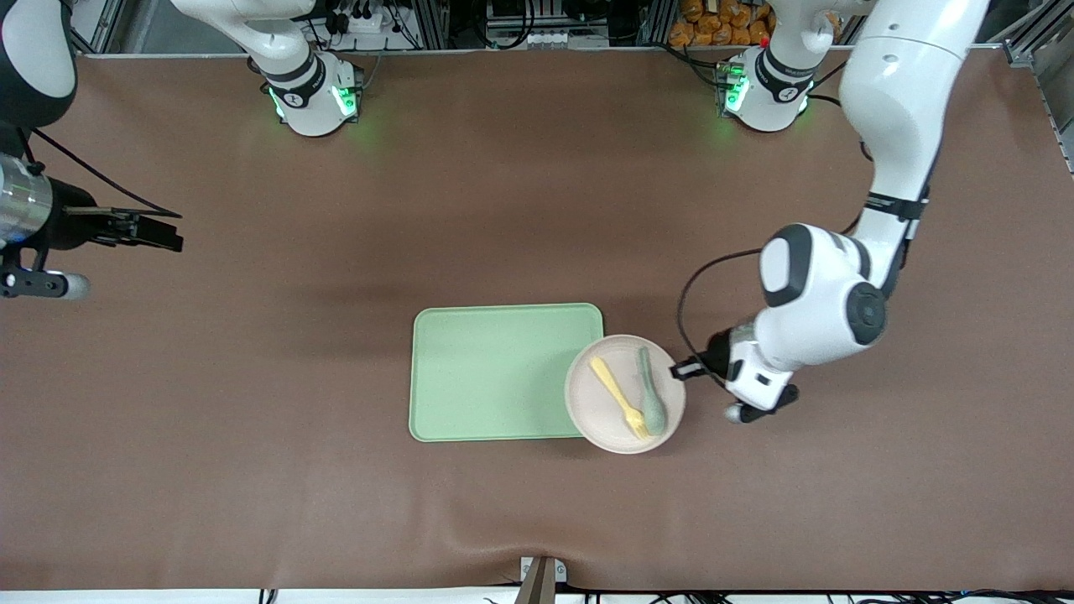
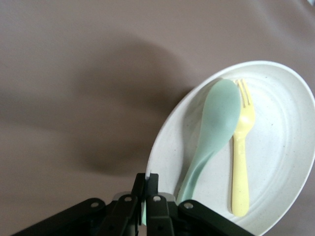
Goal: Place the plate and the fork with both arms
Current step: 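Carry the white plate with the left gripper onto the green tray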
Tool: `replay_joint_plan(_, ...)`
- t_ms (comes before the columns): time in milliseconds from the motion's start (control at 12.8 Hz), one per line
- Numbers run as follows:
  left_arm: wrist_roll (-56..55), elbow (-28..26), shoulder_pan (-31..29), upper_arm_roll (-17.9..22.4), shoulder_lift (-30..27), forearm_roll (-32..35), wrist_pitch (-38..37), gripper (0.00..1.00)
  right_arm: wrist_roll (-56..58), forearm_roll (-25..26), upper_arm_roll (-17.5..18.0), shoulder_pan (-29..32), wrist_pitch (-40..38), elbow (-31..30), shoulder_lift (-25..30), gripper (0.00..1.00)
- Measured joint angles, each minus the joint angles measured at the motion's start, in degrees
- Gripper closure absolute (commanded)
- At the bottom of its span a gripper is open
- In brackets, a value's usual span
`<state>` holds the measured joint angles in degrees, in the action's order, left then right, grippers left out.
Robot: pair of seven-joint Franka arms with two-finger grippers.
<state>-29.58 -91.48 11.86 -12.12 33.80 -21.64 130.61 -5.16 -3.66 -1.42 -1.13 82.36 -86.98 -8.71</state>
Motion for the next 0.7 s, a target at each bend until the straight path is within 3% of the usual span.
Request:
replay_joint_plan(312, -3.7, 3.6, 6.3, 0.7, 4.7, 0.7, 3.2, 1.0, 0.0, -0.9, 0.2, -1.3, 1.6, 0.0, -2.3, 0.0)
replay_joint_plan(702, -3.7, 6.6, 11.2, 0.8, 12.2, 9.3, 7.0, 1.0, 0.0, -1.2, 0.2, -1.9, 2.3, 0.0, -3.1, 0.0)
